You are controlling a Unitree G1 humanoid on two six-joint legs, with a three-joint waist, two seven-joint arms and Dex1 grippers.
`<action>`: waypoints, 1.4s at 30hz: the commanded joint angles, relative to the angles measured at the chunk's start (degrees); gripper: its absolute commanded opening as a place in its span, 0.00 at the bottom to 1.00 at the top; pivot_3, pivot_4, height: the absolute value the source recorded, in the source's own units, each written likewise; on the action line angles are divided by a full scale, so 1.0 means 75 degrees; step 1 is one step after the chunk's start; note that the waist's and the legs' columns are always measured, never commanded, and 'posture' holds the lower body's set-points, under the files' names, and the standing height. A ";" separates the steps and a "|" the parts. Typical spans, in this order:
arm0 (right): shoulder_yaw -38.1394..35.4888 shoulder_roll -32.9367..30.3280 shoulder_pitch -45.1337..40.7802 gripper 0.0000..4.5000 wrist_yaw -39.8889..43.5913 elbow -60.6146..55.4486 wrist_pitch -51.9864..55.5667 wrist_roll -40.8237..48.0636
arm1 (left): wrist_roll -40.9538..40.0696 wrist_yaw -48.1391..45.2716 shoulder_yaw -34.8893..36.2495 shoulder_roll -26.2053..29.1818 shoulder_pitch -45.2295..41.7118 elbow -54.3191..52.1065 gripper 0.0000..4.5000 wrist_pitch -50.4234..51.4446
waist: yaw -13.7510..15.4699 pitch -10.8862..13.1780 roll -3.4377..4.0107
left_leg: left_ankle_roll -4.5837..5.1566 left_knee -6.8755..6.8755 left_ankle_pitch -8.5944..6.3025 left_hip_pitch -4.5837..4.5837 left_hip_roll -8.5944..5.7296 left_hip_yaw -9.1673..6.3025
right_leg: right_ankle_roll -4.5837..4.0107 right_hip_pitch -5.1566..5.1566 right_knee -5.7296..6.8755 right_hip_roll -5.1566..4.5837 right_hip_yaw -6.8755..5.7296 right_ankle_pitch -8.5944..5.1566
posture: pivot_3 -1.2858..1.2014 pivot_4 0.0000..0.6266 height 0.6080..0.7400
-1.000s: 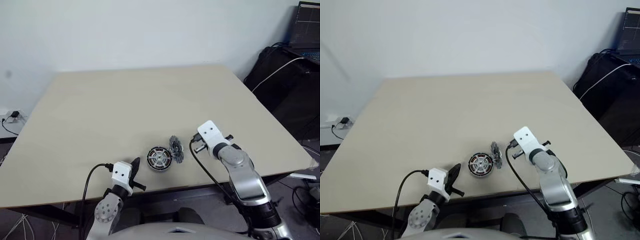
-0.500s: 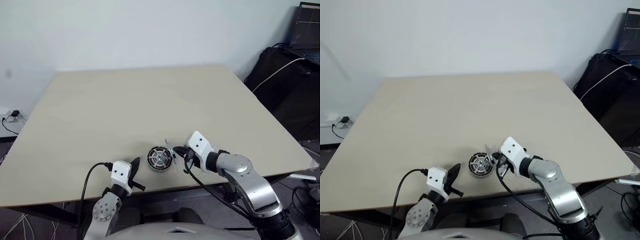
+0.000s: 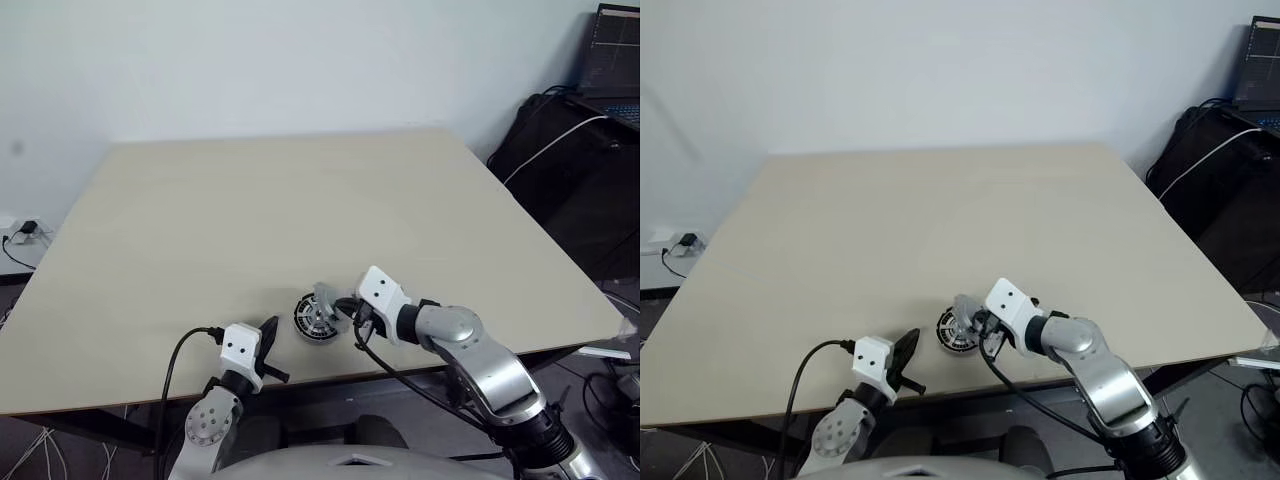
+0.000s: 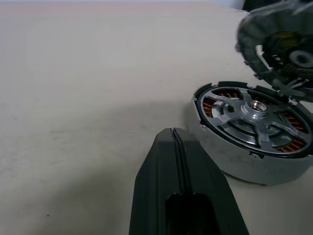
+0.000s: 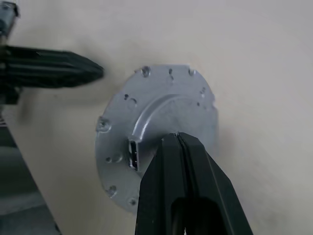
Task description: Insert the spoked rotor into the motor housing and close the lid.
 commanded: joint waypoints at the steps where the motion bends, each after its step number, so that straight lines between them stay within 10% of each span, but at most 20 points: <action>1: 0.0142 0.0213 -0.0297 0.01 -0.0006 0.0253 -0.0232 0.0092 | -0.0053 -0.0021 0.0076 0.0001 -0.0112 0.0127 0.00 -0.0321 | -0.0004 -0.0002 0.0002 | 0.0000 0.0000 0.0000 0.0000 0.0000 0.0000 | 0.0000 0.0000 0.0001 0.0000 0.0000 0.0000 | 0.52 0.00 1.00; 26: 0.0571 0.0531 -0.0892 0.01 -0.0007 0.2253 -0.0677 -0.0174 | 0.0033 0.0173 0.0029 -0.0030 -0.0046 -0.0220 0.00 -0.0193 | -0.0002 -0.0031 0.0000 | 0.0000 -0.0001 0.0000 0.0007 -0.0002 0.0000 | -0.0017 0.0008 0.0001 0.0000 -0.0001 0.0012 | 0.52 0.00 1.00; 42: 0.0235 0.0290 -0.1061 1.00 0.0769 0.2478 -0.1381 0.0244 | 0.0020 0.0197 -0.0046 0.0040 0.0196 -0.0962 0.00 0.0371 | -0.0004 -0.0025 0.0003 | 0.0001 -0.0003 -0.0001 0.0005 -0.0003 0.0001 | -0.0022 0.0004 0.0000 0.0001 0.0001 0.0014 | 0.52 0.00 1.00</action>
